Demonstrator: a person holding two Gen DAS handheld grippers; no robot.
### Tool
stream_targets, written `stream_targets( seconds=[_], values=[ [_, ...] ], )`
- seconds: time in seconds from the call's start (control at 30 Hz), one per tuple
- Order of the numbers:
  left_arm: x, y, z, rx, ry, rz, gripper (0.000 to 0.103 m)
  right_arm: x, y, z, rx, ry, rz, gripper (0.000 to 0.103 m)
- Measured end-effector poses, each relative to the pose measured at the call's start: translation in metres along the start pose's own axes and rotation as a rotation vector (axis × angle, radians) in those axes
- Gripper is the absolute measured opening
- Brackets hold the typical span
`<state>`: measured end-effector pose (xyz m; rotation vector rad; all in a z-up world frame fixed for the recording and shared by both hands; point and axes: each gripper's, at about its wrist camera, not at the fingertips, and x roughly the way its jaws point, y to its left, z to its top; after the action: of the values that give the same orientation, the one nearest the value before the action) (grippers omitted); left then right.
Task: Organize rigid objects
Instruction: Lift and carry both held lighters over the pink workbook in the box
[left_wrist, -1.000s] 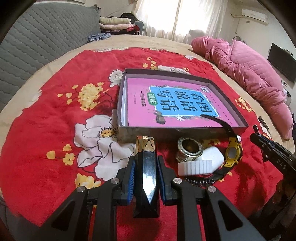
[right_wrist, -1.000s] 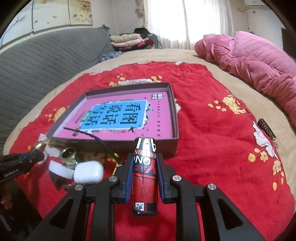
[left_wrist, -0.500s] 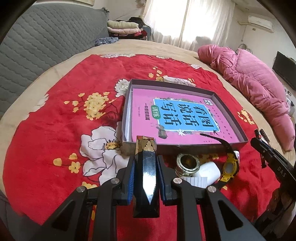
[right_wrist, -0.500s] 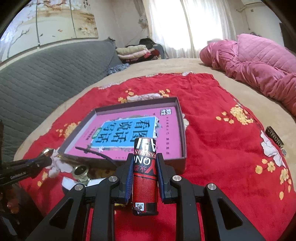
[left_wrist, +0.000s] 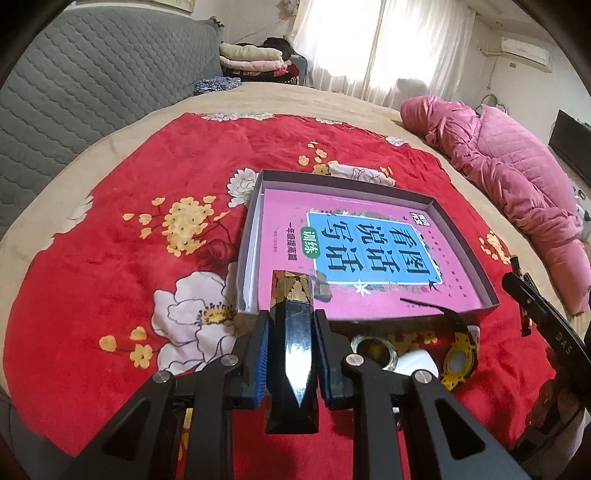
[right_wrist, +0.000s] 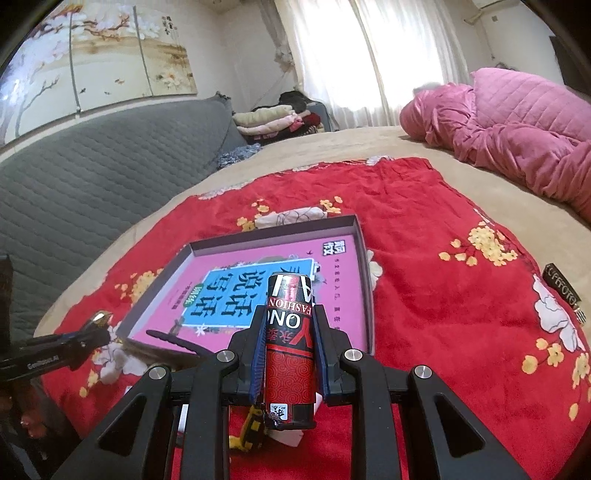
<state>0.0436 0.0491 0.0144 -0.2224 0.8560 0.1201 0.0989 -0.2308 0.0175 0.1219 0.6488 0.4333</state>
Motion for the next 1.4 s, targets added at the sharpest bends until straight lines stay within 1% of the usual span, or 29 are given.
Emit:
stream_targets(
  seconds=[0.17,0.37,0.57,0.8,1.17,1.4],
  values=[
    [0.008,-0.003,0.006,-0.004,-0.010,-0.002,0.022,0.002,0.000,0.004,-0.009,-0.024,0.015,0.023],
    [0.013,-0.007,0.015,0.003,-0.032,0.002,0.022,0.011,0.000,0.005,-0.013,-0.023,0.021,0.023],
    [0.022,-0.008,0.021,0.004,-0.036,0.020,0.022,0.016,-0.002,0.010,-0.013,-0.048,0.019,0.023],
    [0.033,-0.004,0.027,-0.018,-0.034,0.020,0.022,0.021,-0.006,0.015,-0.015,-0.069,0.021,0.023],
    [0.049,-0.007,0.034,-0.010,-0.030,0.028,0.022,0.034,-0.012,0.018,-0.010,-0.059,0.020,0.023],
    [0.059,-0.007,0.036,-0.008,-0.015,0.034,0.022,0.048,-0.018,0.019,-0.003,-0.030,0.015,0.023]
  ],
)
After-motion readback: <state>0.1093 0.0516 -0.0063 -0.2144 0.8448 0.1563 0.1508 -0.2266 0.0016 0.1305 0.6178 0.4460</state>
